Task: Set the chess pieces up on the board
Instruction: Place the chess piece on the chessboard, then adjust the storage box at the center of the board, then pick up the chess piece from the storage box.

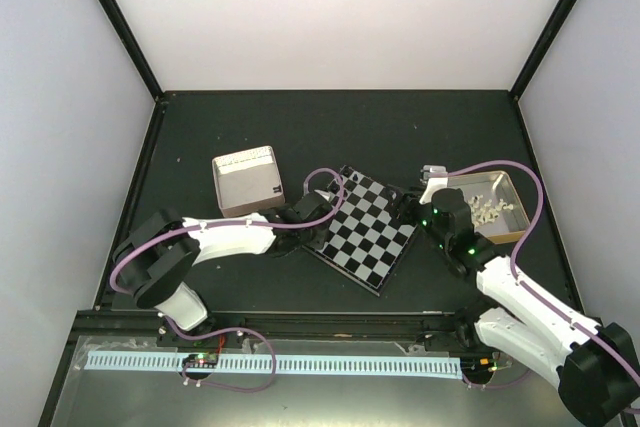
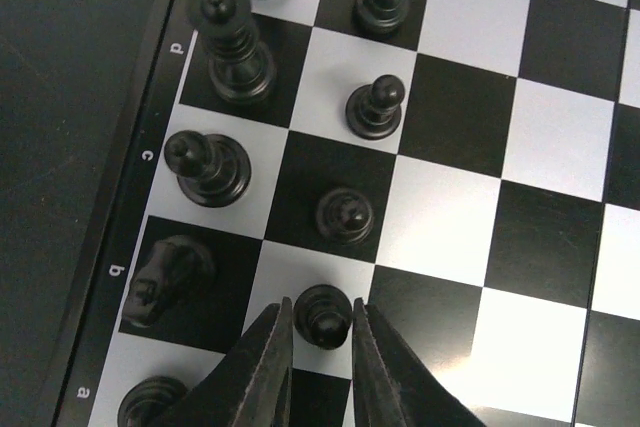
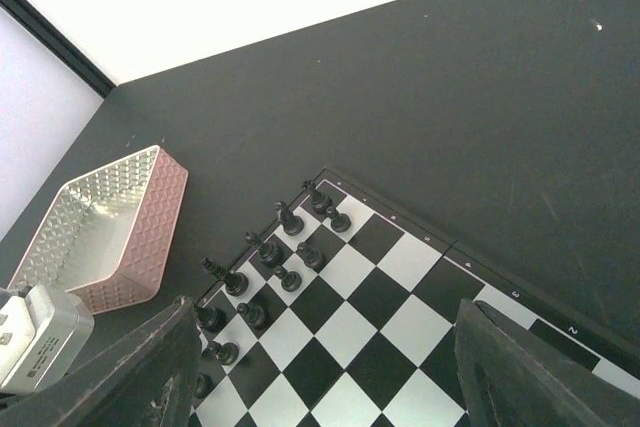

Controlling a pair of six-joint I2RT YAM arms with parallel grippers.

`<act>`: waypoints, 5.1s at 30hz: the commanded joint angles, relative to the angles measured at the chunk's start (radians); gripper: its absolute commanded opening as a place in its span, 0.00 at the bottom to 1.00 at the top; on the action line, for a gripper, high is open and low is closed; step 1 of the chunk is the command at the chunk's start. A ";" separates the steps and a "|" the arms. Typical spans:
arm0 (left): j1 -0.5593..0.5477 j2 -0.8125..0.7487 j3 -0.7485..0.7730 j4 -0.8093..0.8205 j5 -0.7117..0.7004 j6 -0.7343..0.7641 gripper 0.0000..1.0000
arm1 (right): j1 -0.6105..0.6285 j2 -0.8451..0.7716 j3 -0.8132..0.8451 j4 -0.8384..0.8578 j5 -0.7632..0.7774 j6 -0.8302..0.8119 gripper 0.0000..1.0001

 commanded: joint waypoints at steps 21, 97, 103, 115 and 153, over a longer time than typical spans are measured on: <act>0.190 -0.297 0.127 -0.123 0.061 0.208 0.55 | 0.004 0.004 0.029 0.015 0.009 0.025 0.70; 0.797 0.089 0.475 -0.366 0.375 0.353 0.37 | -0.036 0.650 0.737 -0.523 0.057 -0.182 0.68; 0.737 0.114 0.391 -0.216 0.568 0.341 0.34 | -0.060 0.640 0.693 -0.481 0.037 -0.169 0.67; 0.709 0.298 0.440 -0.134 0.651 0.357 0.26 | -0.072 0.622 0.680 -0.497 0.021 -0.168 0.64; 0.657 0.462 0.617 -0.296 0.442 0.409 0.04 | -0.073 0.569 0.667 -0.522 0.028 -0.157 0.63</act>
